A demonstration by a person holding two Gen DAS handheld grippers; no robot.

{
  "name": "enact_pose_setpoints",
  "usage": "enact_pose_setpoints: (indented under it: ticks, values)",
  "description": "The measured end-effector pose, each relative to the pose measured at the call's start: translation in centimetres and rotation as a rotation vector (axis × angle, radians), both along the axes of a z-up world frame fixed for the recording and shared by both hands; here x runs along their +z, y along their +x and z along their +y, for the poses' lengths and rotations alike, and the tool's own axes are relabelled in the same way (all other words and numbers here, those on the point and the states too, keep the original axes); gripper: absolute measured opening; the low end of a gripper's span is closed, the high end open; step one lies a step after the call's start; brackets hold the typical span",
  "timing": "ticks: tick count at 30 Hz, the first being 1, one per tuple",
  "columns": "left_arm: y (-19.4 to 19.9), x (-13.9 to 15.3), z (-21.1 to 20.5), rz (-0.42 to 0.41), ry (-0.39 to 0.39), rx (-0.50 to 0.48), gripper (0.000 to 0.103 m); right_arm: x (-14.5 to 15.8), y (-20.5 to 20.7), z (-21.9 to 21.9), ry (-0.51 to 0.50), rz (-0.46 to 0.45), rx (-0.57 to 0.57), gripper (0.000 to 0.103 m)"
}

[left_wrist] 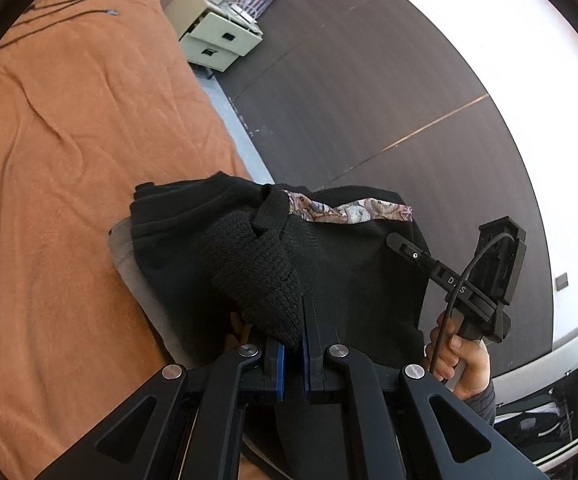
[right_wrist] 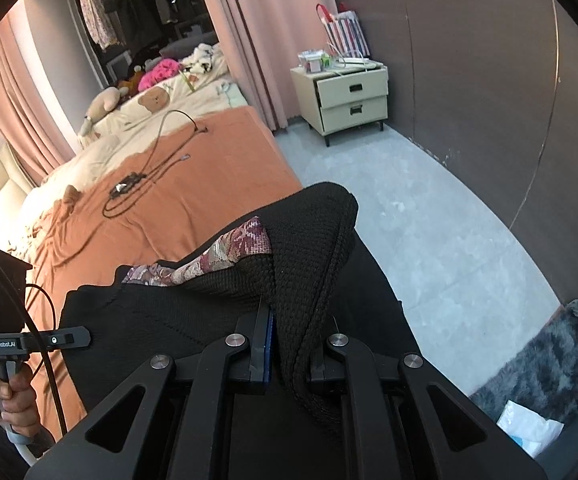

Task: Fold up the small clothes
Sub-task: 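Lower the folded shirt onto the black 'SLAB' shirt stack with both grippers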

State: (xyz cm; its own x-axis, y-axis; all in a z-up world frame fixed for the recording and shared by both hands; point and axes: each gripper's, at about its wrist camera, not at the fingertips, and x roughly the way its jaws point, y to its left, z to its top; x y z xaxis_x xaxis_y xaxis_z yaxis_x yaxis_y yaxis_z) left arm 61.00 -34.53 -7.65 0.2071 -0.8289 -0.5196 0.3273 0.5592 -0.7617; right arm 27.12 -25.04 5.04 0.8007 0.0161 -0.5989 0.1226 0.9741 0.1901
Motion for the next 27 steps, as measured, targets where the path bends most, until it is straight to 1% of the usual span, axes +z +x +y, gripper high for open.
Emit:
enact_pose_setpoints:
  ticks: [2,5,6,9,11,12,13,14,15,16,17,18,21,23,24,26,27]
  values:
    - [0.4,-0.5,0.2,0.005,-0.003,0.01,0.006,0.0,0.4,-1.1,0.001,0.012,-0.005,0.007]
    - [0.3,-1.1,1.1,0.0,-0.006,0.044,0.006,-0.3,1.9,-1.1,0.004,0.024,-0.005,0.007]
    - [0.2,-1.2,1.4,0.0,-0.005,0.053,0.006,-0.9,2.5,-1.2,0.003,0.027,-0.003,0.007]
    - [0.7,-2.4,1.8,0.048,0.025,0.086,0.006,-2.1,3.4,-1.2,0.002,0.046,-0.011,0.008]
    - [0.3,-2.9,2.2,0.086,0.041,0.096,0.013,-2.9,4.7,-1.5,0.018,0.087,-0.032,0.012]
    - [0.1,-2.8,2.4,0.085,0.054,0.101,0.022,-3.1,5.2,-1.7,0.026,0.111,-0.047,0.015]
    - [-0.2,-2.5,2.7,0.069,0.069,0.109,0.034,-3.2,5.5,-2.0,0.036,0.134,-0.06,0.017]
    - [-0.6,-2.0,3.1,0.044,0.083,0.12,0.041,-2.9,5.5,-2.2,0.038,0.137,-0.065,0.023]
    - [-0.8,-1.5,3.5,0.022,0.089,0.131,0.05,-2.5,5.3,-2.4,0.039,0.128,-0.068,0.028]
    - [-1.0,-1.0,3.9,-0.001,0.09,0.146,0.051,-2.0,5.0,-2.5,0.04,0.113,-0.075,0.041]
    - [-1.3,-0.4,4.2,-0.018,0.09,0.161,0.051,-1.3,4.6,-2.6,0.037,0.095,-0.087,0.049]
    - [-1.3,-0.1,4.4,-0.026,0.093,0.169,0.052,-0.6,4.0,-2.8,0.027,0.07,-0.103,0.049]
    - [-1.6,0.6,4.2,-0.031,0.105,0.165,0.053,1.1,2.5,-2.8,0.015,0.021,-0.107,0.049]
    - [-1.4,0.8,3.4,-0.045,0.132,0.158,0.054,2.0,1.7,-2.4,-0.011,-0.005,-0.088,0.049]
    - [-1.4,0.8,3.0,-0.052,0.153,0.155,0.056,2.2,1.4,-2.1,-0.024,0.002,-0.074,0.048]
    - [0.1,0.2,2.2,-0.057,0.192,0.156,0.057,2.3,1.7,-1.5,-0.049,0.035,-0.032,0.025]
    - [0.5,0.0,2.0,-0.06,0.21,0.155,0.057,2.0,2.1,-1.1,-0.06,0.063,-0.01,0.021]
